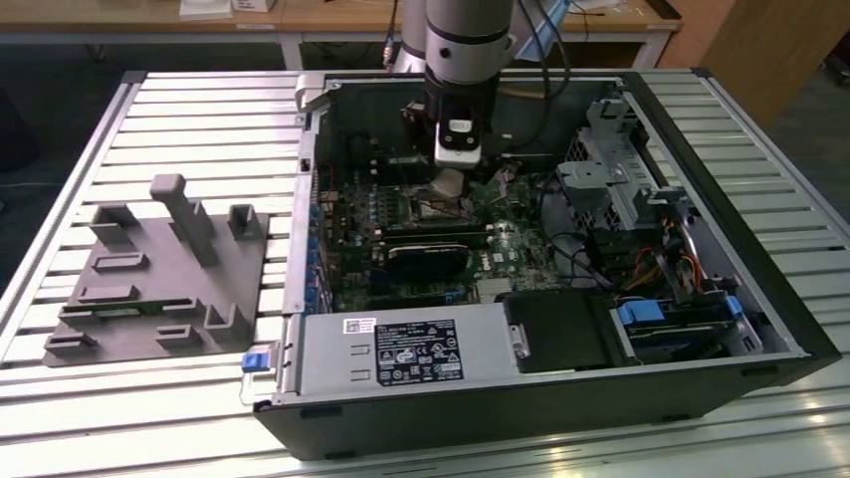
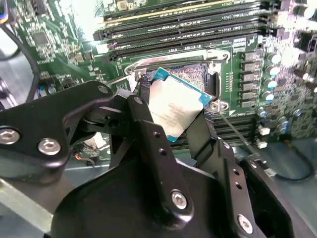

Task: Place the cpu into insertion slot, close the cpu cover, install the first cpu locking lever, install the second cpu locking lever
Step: 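Place the cpu into insertion slot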

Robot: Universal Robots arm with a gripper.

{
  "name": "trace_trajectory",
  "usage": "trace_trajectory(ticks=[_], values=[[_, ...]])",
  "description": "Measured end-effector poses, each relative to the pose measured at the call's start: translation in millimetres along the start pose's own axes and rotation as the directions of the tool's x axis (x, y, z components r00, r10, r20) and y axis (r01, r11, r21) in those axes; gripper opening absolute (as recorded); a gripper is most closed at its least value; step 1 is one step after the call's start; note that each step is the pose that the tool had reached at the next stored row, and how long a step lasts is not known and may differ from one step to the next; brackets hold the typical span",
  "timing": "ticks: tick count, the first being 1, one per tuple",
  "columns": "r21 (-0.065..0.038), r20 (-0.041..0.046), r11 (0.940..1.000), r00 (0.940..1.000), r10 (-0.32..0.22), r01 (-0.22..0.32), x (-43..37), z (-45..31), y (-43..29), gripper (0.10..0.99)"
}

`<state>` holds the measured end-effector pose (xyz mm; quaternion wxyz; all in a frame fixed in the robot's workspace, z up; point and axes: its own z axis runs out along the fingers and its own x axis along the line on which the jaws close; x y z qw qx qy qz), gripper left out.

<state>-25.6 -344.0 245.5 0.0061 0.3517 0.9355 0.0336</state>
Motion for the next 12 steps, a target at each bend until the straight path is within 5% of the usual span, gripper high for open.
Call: trace_trajectory(ticks=[6, 12], values=[[-0.001, 0.0075, 0.9947, 0.9947, 0.103, -0.102, 0.0, 0.3, 0.0, 0.537], [-0.002, 0.0155, 0.9793, 0.9792, 0.202, -0.202, 0.0, 0.6, 0.0, 0.537]])
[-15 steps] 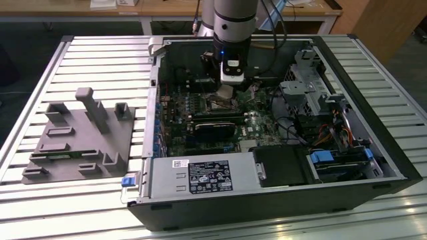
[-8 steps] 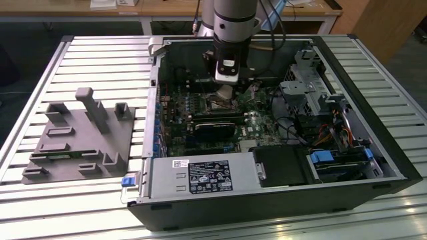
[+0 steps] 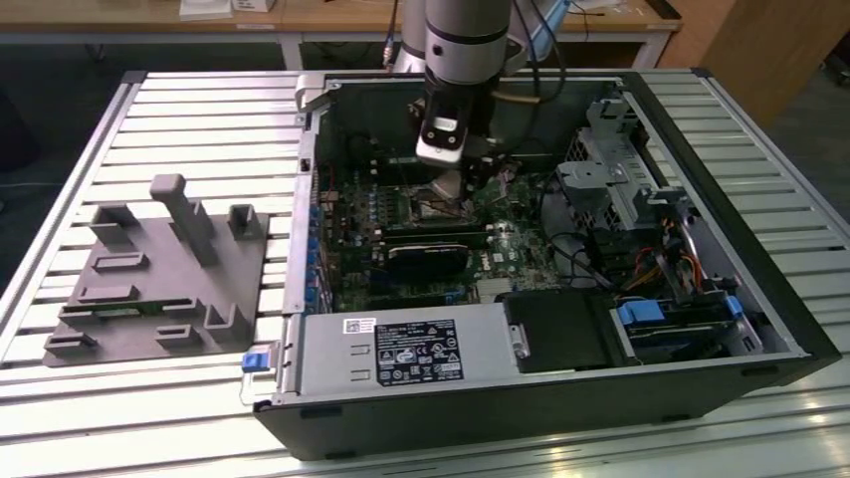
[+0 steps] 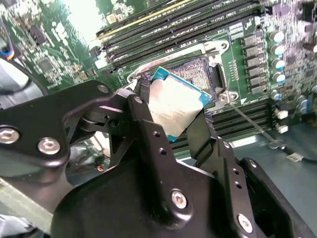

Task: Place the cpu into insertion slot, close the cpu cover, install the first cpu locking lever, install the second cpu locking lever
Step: 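Place the cpu into insertion slot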

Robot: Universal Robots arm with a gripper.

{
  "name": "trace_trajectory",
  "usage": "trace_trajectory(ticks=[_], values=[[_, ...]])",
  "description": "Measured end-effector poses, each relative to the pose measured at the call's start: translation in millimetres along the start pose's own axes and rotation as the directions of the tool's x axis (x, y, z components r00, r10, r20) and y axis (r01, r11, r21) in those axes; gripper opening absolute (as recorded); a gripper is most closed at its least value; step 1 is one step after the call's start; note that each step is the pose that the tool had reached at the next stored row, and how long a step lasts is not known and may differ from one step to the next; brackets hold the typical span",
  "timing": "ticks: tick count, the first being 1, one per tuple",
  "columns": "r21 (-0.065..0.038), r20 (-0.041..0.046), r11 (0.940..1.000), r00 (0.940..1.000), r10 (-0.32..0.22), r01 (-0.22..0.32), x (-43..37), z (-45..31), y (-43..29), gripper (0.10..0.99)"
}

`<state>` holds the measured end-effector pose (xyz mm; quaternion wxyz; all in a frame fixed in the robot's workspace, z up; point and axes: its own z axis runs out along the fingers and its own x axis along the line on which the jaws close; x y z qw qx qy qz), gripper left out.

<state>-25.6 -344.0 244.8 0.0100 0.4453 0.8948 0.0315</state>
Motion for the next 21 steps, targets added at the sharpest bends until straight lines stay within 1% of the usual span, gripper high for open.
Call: trace_trajectory(ticks=[3, 5, 8, 10, 13, 16, 18, 21], values=[[0.000, 0.0041, 0.9987, 0.9987, 0.050, -0.050, 0.0, 0.2, 0.0, 0.537], [0.000, 0.0068, 0.9964, 0.9964, 0.084, -0.084, 0.0, 0.3, 0.0, 0.537], [-0.001, 0.0107, 0.9909, 0.9908, 0.135, -0.135, 0.0, 0.5, 0.0, 0.537], [-0.001, 0.0131, 0.9855, 0.9854, 0.170, -0.170, 0.0, 0.7, 0.0, 0.537], [-0.003, 0.0166, 0.9746, 0.9745, 0.224, -0.224, 0.0, 1.1, -0.1, 0.537], [-0.004, 0.0199, 0.9612, 0.9610, 0.276, -0.276, 0.0, 1.7, -0.1, 0.537], [-0.005, 0.0219, 0.9507, 0.9504, 0.310, -0.310, 0.0, 2.1, -0.1, 0.537], [-0.007, 0.0252, 0.9322, 0.9319, 0.362, -0.362, 0.0, 2.7, -0.2, 0.537]])
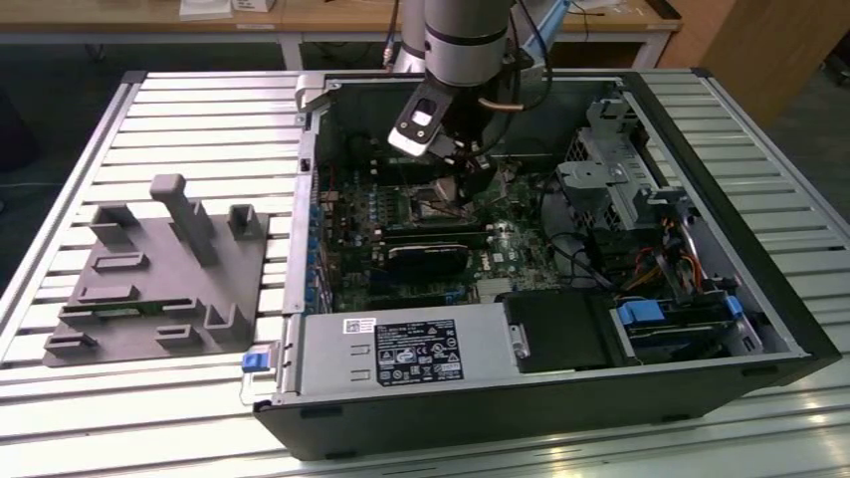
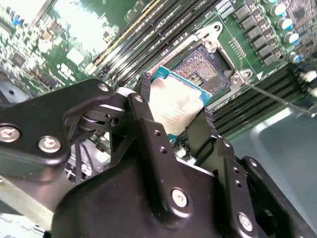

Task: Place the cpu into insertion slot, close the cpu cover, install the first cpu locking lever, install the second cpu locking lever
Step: 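Place the cpu into insertion slot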

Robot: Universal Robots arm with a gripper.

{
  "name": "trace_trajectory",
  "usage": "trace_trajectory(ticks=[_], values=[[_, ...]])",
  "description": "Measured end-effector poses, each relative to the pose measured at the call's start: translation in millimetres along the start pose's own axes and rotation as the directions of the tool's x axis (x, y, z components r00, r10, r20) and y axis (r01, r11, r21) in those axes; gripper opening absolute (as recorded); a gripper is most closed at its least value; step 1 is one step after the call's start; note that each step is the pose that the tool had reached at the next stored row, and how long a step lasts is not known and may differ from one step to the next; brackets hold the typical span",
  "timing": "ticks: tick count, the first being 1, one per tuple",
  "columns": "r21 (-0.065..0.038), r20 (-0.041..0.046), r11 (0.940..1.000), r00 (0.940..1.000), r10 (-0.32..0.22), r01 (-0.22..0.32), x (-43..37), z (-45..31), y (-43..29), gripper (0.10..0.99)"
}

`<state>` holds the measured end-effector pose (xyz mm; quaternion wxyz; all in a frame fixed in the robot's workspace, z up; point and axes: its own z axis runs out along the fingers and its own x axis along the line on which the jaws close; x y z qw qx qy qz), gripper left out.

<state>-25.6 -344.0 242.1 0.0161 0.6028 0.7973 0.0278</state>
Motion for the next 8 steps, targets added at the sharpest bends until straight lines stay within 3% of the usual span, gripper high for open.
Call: trace_trajectory(ticks=[4, 8], values=[[-0.001, 0.0046, 0.9973, 0.9973, 0.073, -0.073, 0.0, 0.9, -0.1, 0.537], [-0.002, 0.0091, 0.9895, 0.9894, 0.145, -0.145, 0.0, 1.9, -0.1, 0.537]])
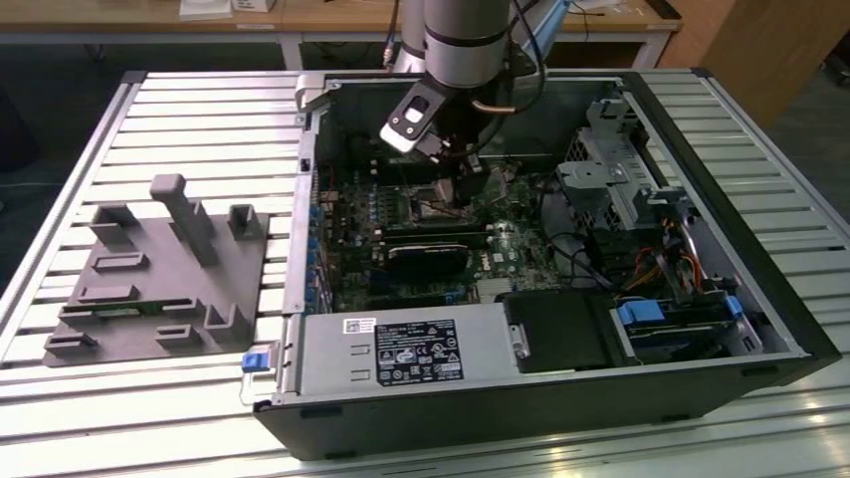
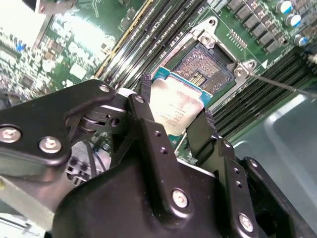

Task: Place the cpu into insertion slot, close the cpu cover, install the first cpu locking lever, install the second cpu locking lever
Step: 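Place the cpu into insertion slot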

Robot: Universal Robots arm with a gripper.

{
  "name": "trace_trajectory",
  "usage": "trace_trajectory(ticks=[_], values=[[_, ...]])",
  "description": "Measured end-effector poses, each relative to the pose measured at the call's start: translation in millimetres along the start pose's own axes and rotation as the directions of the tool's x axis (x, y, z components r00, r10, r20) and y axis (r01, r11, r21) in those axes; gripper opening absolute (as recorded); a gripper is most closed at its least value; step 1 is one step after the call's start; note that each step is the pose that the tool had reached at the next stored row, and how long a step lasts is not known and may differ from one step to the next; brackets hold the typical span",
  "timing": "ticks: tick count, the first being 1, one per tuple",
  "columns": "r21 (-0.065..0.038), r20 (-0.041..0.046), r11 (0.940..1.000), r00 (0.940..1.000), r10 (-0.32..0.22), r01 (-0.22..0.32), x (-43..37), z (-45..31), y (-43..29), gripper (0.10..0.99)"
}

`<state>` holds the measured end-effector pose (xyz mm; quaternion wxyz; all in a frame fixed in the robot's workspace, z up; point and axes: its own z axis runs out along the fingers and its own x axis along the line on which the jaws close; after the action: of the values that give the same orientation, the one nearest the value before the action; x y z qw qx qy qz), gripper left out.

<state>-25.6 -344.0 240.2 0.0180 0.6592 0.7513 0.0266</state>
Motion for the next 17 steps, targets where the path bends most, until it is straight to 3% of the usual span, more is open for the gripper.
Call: trace_trajectory(ticks=[6, 17], values=[[-0.001, 0.0062, 0.9953, 0.9953, 0.097, -0.097, 0.2, 2.4, -0.1, 0.537], [-0.001, 0.0064, 0.9947, 0.9947, 0.102, -0.102, 9.5, 8.6, -0.2, 0.537]])
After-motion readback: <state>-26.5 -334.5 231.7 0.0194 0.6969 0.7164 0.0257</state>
